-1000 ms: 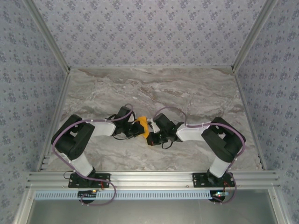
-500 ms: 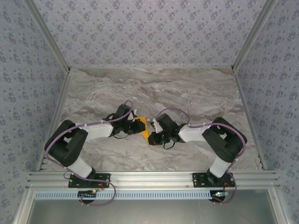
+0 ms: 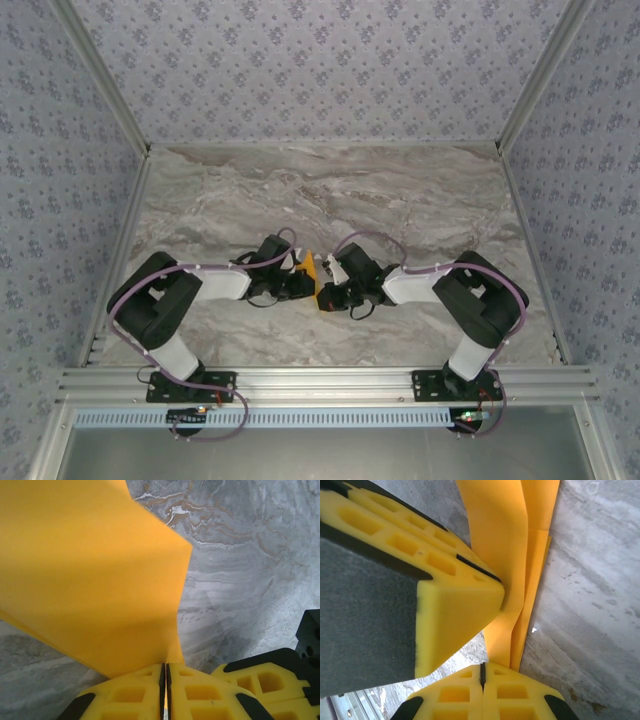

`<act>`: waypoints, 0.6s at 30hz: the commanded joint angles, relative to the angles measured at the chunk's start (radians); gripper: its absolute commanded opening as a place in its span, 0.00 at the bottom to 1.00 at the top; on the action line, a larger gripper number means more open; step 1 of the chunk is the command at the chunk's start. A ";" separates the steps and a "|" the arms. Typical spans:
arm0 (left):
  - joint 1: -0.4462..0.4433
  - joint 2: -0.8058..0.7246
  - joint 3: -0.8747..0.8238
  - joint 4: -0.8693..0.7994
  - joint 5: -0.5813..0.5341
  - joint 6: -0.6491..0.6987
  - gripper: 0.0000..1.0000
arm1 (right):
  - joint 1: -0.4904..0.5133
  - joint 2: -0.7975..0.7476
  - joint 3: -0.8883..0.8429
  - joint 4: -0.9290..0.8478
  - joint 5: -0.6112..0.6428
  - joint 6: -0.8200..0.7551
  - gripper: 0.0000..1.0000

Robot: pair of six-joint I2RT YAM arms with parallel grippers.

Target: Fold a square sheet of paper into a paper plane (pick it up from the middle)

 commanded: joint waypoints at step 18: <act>-0.002 0.112 0.102 -0.226 -0.182 0.038 0.10 | 0.010 -0.057 -0.101 -0.194 -0.043 -0.058 0.00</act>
